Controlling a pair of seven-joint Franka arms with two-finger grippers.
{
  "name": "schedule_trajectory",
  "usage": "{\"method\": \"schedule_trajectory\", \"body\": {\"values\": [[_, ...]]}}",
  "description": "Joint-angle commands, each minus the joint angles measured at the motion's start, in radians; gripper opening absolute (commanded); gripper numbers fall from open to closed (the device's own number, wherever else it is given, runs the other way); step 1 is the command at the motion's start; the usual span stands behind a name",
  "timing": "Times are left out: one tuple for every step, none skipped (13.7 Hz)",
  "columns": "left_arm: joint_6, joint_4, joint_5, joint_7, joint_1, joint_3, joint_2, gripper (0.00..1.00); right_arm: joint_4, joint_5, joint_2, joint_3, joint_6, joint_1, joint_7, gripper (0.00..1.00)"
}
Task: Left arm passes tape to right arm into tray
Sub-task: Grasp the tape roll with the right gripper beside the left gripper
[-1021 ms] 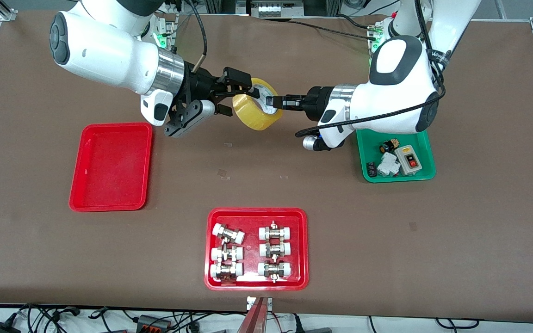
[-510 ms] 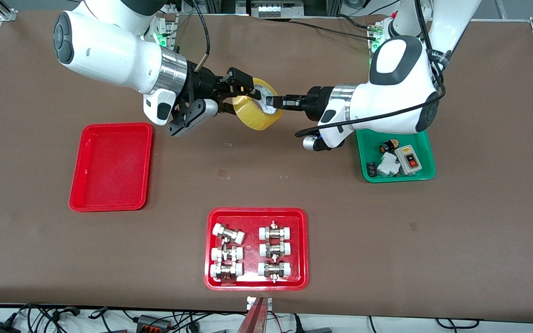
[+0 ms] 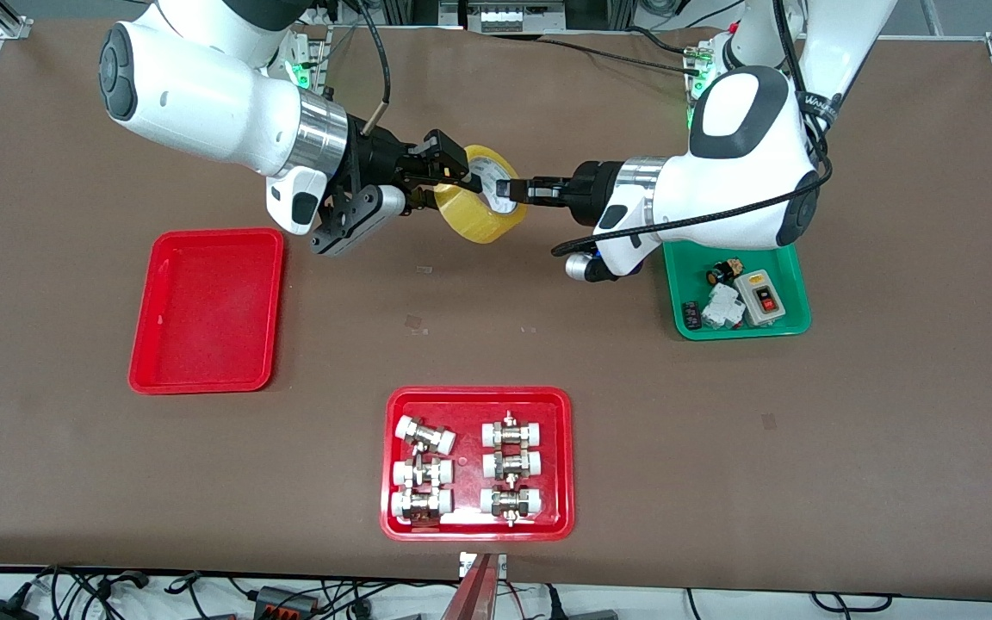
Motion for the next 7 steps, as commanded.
{"method": "schedule_trajectory", "body": {"values": [[-0.012,0.018,-0.021,-0.007,0.003,-0.001,-0.003,0.02,0.026,0.008,0.013,-0.007,0.002,0.011,0.006,0.45],[-0.012,0.018,-0.021,-0.010,0.005,-0.003,-0.003,0.27,0.026,0.008,0.013,-0.007,0.002,0.011,0.006,0.45],[-0.021,0.018,-0.020,-0.008,0.011,-0.001,-0.005,0.98,0.026,0.006,0.013,-0.009,0.002,0.011,0.005,0.45],[-0.042,0.018,-0.012,-0.007,0.017,0.000,-0.006,1.00,0.026,0.006,0.013,-0.007,0.001,0.011,0.006,0.45],[-0.093,0.018,-0.010,-0.005,0.047,-0.001,-0.006,1.00,0.026,0.005,0.013,-0.009,-0.001,0.011,0.005,0.45],[-0.155,0.036,-0.013,-0.002,0.087,-0.001,-0.012,1.00,0.026,0.003,0.013,-0.009,-0.001,0.009,0.005,0.45],[-0.261,0.056,-0.007,0.004,0.141,-0.001,-0.012,1.00,0.020,0.000,0.013,-0.009,-0.002,0.008,-0.005,0.45]]}}
